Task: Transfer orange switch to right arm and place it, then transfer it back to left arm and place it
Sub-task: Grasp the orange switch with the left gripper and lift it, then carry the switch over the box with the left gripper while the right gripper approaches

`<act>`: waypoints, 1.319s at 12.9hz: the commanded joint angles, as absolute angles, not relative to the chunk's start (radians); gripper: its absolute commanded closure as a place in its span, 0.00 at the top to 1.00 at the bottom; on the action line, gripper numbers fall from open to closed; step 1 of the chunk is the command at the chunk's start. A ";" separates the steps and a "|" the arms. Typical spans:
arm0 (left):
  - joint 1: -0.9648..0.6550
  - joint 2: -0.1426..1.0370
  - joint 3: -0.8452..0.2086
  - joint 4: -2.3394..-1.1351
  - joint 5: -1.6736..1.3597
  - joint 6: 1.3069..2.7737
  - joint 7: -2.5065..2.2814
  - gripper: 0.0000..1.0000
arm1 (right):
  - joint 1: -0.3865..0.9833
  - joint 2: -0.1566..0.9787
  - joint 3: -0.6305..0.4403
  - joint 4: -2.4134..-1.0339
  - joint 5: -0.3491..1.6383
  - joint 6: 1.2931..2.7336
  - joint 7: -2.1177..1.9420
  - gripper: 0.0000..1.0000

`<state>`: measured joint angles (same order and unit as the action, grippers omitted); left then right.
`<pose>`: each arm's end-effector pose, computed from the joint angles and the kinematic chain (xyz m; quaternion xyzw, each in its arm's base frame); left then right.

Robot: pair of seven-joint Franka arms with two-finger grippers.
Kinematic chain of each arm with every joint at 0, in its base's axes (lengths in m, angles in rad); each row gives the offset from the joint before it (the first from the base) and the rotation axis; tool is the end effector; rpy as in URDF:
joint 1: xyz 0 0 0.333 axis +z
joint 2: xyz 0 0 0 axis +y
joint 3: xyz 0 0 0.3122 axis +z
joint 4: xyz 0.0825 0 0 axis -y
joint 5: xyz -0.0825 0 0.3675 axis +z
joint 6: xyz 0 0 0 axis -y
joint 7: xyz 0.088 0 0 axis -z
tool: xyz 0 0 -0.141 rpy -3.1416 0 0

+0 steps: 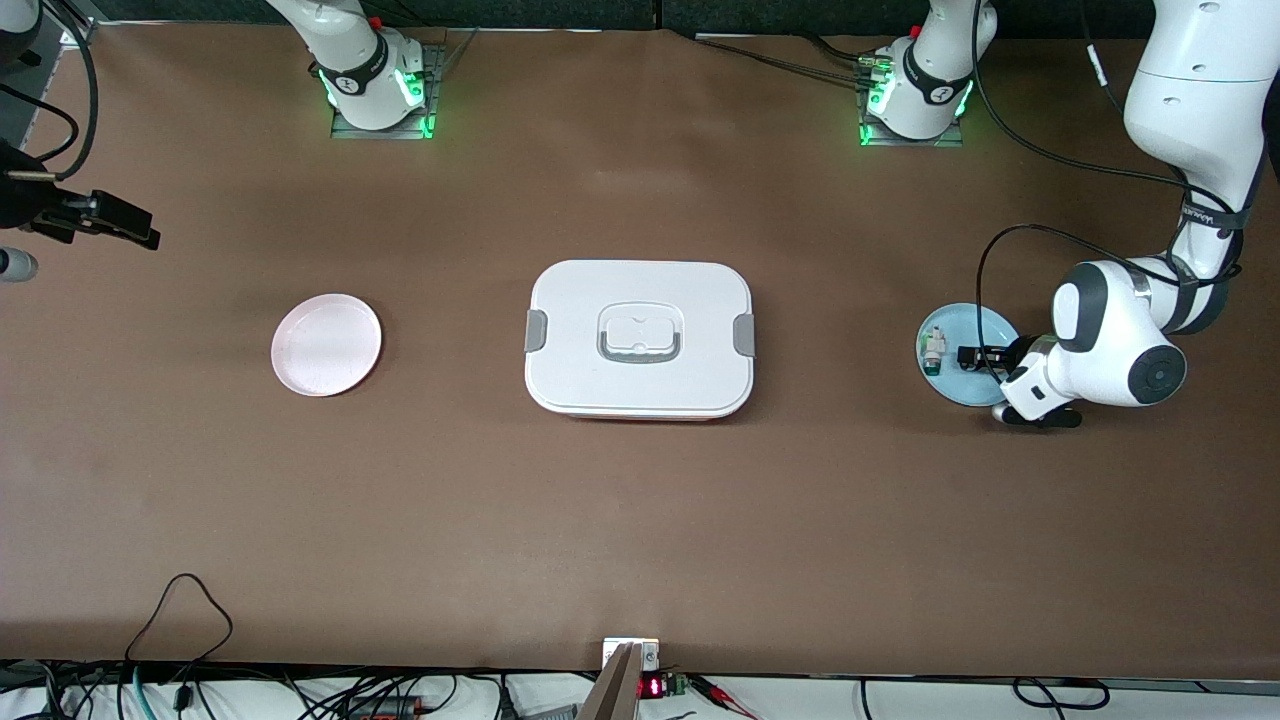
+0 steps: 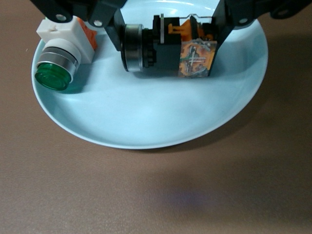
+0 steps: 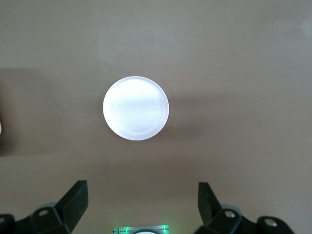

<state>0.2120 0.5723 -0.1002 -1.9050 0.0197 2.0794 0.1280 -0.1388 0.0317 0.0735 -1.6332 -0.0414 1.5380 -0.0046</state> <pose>0.5534 0.0626 0.1497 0.9803 -0.0119 -0.1922 0.0439 0.5339 -0.0414 0.5392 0.9974 -0.0296 -0.0640 0.0173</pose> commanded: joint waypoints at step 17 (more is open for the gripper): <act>0.195 0.382 -0.362 -1.358 -0.351 1.131 -0.482 0.19 | -0.130 0.159 0.071 -1.628 0.650 1.543 0.005 1.00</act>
<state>0.1921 0.3794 -0.3483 -1.4186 -0.2561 1.2072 -0.3653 -0.1229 0.1284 0.0697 -1.6371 0.5570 1.5399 -0.0023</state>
